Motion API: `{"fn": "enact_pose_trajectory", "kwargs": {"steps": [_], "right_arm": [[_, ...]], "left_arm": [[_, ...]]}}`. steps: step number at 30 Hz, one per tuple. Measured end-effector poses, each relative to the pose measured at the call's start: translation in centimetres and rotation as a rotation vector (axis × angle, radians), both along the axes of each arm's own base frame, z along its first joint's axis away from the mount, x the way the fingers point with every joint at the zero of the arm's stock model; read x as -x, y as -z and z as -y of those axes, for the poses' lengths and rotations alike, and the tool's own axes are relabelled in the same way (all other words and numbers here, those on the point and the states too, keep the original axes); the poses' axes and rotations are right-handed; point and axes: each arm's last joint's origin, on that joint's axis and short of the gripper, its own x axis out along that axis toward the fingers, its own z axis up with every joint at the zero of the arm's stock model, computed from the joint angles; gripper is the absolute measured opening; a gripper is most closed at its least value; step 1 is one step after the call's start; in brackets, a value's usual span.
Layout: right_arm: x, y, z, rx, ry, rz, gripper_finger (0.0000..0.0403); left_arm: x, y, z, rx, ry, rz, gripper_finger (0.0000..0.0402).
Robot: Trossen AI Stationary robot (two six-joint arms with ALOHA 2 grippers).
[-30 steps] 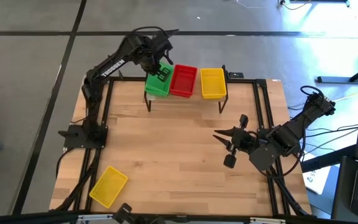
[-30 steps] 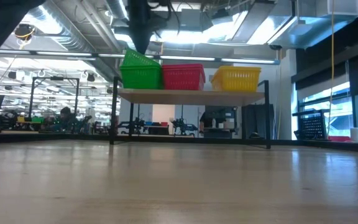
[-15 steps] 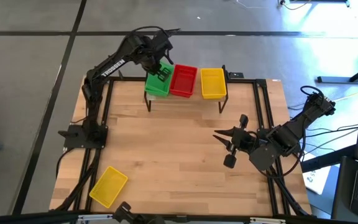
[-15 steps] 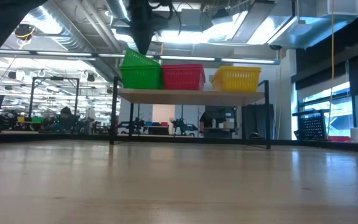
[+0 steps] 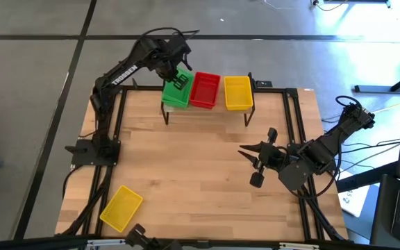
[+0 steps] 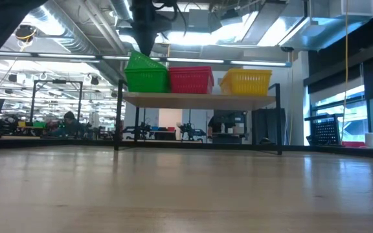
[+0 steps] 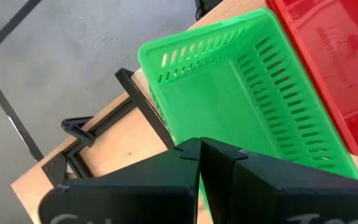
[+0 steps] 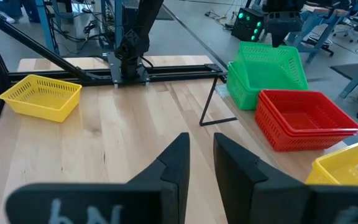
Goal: Stack baskets on shelf by color
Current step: Stack the green bin on top of the green bins on the shelf, then stack the yellow bin on top of the yellow bins on the shelf
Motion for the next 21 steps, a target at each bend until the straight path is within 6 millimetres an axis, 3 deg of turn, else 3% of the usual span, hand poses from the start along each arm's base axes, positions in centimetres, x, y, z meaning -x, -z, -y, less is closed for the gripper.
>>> {"fn": "enact_pose_trajectory", "kwargs": {"steps": [9,21], "right_arm": [[0.0,0.0,0.0,0.001,0.001,0.000,0.0069],[0.0,0.0,0.0,0.001,0.002,0.000,0.0069]], "left_arm": [[0.5,-0.8,0.0,-0.044,0.011,0.019,0.0000],[-0.1,1.0,-0.8,0.028,0.014,-0.058,0.0000]]}}
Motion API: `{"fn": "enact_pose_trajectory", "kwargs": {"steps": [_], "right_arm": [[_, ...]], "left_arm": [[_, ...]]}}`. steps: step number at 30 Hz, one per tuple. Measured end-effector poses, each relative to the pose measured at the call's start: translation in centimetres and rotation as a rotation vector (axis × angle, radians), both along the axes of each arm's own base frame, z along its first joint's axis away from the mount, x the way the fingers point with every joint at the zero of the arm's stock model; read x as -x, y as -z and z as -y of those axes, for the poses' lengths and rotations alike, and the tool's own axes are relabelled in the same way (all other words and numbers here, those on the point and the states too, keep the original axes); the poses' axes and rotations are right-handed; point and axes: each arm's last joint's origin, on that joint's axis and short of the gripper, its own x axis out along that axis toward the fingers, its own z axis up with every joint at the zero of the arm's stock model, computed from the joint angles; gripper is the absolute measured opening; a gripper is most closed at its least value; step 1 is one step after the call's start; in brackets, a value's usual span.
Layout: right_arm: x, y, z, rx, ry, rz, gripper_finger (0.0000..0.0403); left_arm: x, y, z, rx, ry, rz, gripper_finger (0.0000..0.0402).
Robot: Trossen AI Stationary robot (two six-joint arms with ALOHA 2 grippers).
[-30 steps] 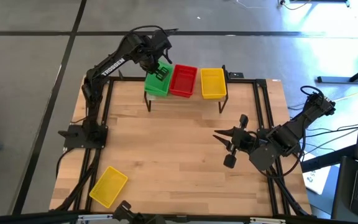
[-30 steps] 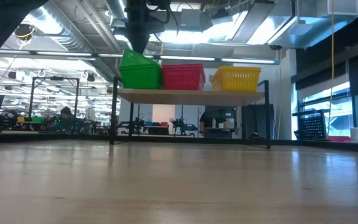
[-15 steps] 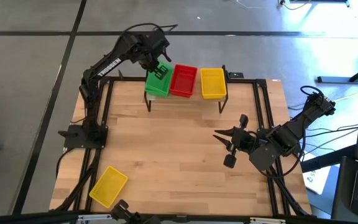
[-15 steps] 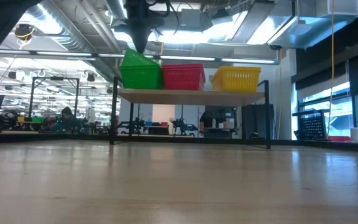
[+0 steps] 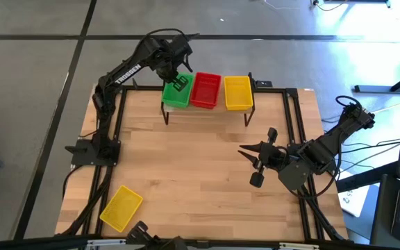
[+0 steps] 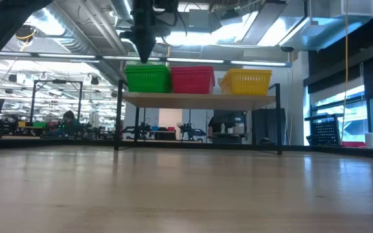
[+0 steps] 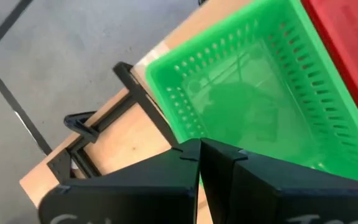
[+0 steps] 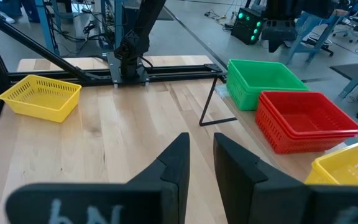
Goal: Stack baskets on shelf by color
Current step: Stack the yellow bin on top of the yellow bins on the shelf
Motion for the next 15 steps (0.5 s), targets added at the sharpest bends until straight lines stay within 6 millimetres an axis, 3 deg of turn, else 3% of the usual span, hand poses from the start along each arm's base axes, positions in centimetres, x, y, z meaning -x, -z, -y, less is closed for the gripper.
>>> {"fn": "enact_pose_trajectory", "kwargs": {"steps": [7,10,15], "right_arm": [[0.0,0.0,0.0,-0.003,0.001,0.001,0.0069],[0.0,0.0,0.0,0.000,0.000,0.000,0.0069],[0.2,0.0,-0.2,0.038,-0.026,-0.017,0.0069]], "left_arm": [[0.0,-1.0,1.2,-0.015,0.050,0.022,0.0000],[0.6,-2.6,3.2,-0.013,0.098,0.082,0.0000],[0.4,-4.9,8.9,-0.002,0.272,0.173,0.0000]]}}
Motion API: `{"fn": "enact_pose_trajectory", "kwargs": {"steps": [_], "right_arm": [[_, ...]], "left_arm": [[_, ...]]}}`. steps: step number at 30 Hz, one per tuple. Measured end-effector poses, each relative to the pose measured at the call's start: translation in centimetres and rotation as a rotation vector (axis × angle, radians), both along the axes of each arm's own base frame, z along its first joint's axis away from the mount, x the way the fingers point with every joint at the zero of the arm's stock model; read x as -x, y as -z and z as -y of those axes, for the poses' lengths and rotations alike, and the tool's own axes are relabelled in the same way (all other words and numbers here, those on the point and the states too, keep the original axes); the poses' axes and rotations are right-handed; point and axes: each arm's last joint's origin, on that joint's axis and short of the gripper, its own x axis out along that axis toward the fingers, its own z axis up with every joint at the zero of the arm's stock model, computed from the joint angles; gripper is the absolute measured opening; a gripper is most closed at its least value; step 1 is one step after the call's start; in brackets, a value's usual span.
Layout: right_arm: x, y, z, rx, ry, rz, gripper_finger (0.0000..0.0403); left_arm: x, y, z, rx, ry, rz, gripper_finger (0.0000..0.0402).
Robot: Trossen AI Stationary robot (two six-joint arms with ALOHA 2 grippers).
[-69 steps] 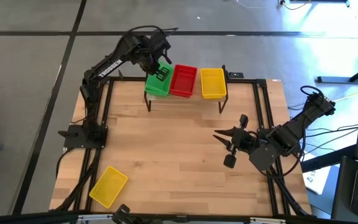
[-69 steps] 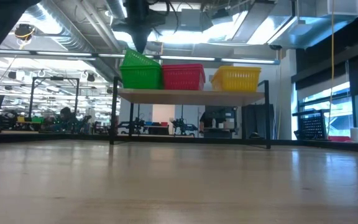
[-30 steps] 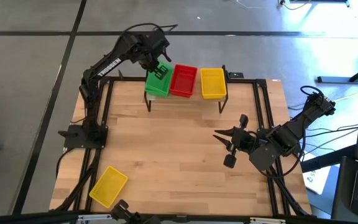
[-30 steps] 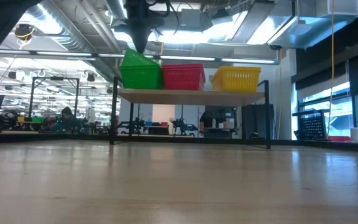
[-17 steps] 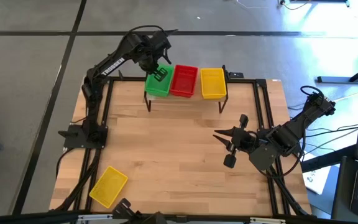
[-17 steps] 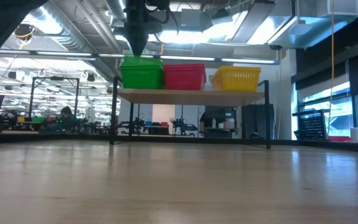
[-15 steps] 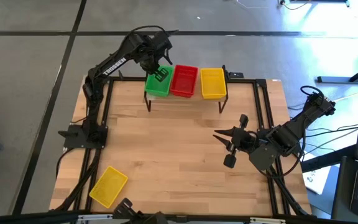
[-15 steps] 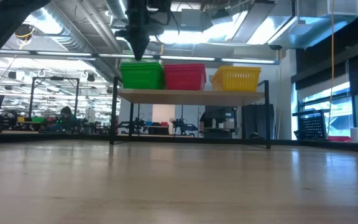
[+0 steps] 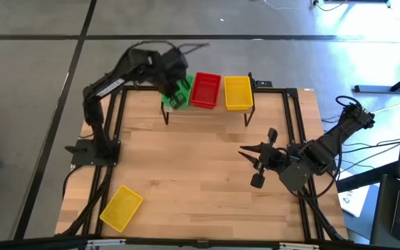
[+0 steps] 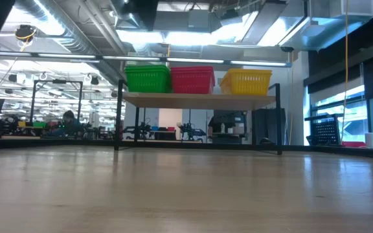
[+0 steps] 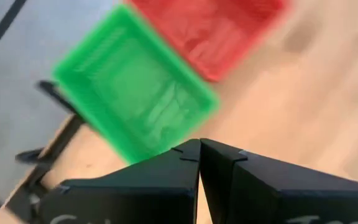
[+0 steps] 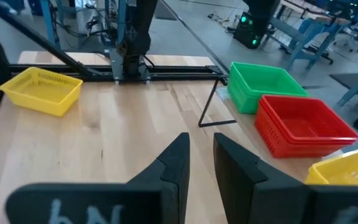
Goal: Stack baskets on shelf by color
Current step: Stack the yellow bin on top of the yellow bins on the shelf
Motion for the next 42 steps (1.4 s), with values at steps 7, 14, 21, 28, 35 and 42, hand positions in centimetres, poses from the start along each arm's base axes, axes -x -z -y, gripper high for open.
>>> {"fn": "enact_pose_trajectory", "kwargs": {"steps": [7,14,21,28,35,42], "right_arm": [[0.4,-0.1,-0.6,-0.036,-0.090,-0.024,0.0069],[0.5,0.1,-1.0,-0.049,-0.178,-0.064,0.0069],[1.0,0.1,-2.0,-0.079,-0.303,-0.098,0.0069],[1.2,-0.2,-3.2,-0.231,-0.519,-0.124,0.0069],[1.0,-0.7,-3.5,-0.282,-0.538,-0.073,0.0069],[0.8,-1.1,-3.6,-0.315,-0.541,-0.028,0.0069]], "left_arm": [[-0.1,-1.8,9.1,0.113,0.124,0.133,0.0000],[0.0,-1.5,18.7,0.292,0.141,0.176,0.0000],[1.4,0.1,25.9,0.431,0.080,0.131,0.0000],[4.0,2.4,31.5,0.468,0.007,0.067,0.0001],[7.2,5.2,35.8,0.462,-0.065,0.000,0.0001],[10.1,7.1,38.5,0.459,-0.094,-0.062,0.0002]]}}
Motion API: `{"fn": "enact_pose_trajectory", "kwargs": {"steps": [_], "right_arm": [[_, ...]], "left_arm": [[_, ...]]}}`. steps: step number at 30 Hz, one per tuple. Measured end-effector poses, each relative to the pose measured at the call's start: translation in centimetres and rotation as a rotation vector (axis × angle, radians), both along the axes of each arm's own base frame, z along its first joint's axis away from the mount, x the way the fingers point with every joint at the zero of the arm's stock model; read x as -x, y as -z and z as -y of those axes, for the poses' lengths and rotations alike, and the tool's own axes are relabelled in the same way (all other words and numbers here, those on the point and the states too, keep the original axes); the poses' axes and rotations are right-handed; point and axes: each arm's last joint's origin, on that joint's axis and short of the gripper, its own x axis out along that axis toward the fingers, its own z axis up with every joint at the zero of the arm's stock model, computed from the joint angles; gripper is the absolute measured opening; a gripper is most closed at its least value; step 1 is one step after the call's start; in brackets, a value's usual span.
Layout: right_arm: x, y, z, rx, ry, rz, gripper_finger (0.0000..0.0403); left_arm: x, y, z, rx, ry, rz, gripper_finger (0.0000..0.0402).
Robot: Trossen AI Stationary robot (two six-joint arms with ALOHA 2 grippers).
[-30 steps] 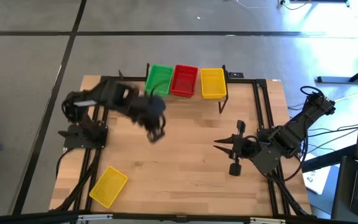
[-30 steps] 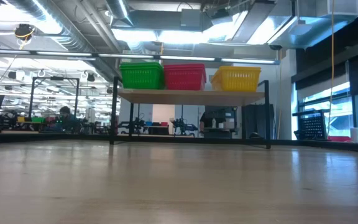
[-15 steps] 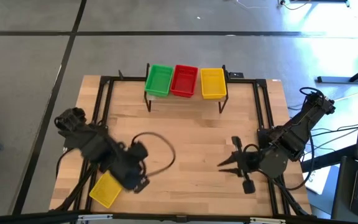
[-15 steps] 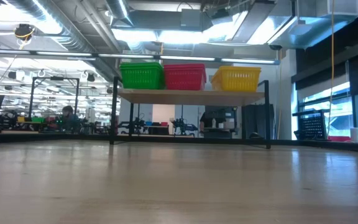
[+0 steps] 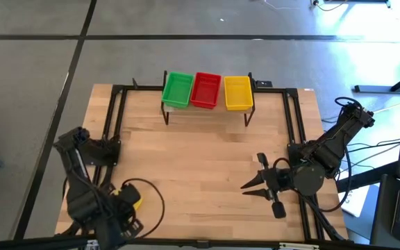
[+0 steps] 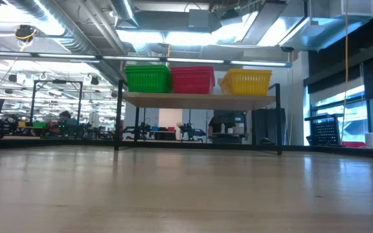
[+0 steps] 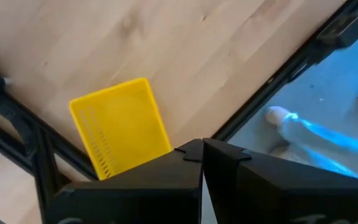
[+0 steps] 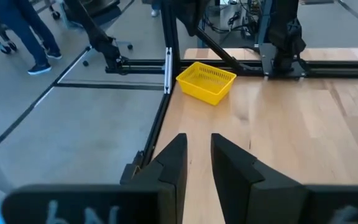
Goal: Stack baskets on shelf by color
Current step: Stack the yellow bin on top of the yellow bins on the shelf
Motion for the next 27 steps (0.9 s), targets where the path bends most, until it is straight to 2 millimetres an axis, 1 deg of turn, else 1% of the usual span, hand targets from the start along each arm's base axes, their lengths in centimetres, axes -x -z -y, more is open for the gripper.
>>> {"fn": "enact_pose_trajectory", "kwargs": {"steps": [6,11,14,18,20,24,27], "right_arm": [[0.0,0.0,0.0,-0.010,0.004,-0.002,0.0069],[0.0,0.0,0.0,-0.009,0.003,-0.003,0.0069],[0.0,0.0,0.0,-0.010,-0.012,-0.006,0.0069],[0.0,0.0,-0.1,0.004,-0.031,-0.005,0.0069],[0.0,0.0,-0.1,0.006,-0.032,-0.004,0.0069],[0.0,0.0,-0.1,0.008,-0.032,-0.004,0.0069],[0.0,0.0,-0.1,0.008,-0.033,-0.005,0.0069]], "left_arm": [[1.0,1.6,1.2,-0.017,0.047,-0.025,0.0006],[1.1,2.9,1.5,0.021,0.052,-0.121,0.0034],[1.2,3.5,1.5,0.021,0.010,-0.158,0.0059],[1.2,4.7,1.3,0.027,-0.116,-0.220,0.0083],[1.1,5.3,1.3,0.034,-0.145,-0.245,0.0086],[0.7,7.3,1.9,0.073,-0.246,-0.213,0.0083],[0.6,9.0,2.2,0.082,-0.242,-0.205,0.0084]]}}
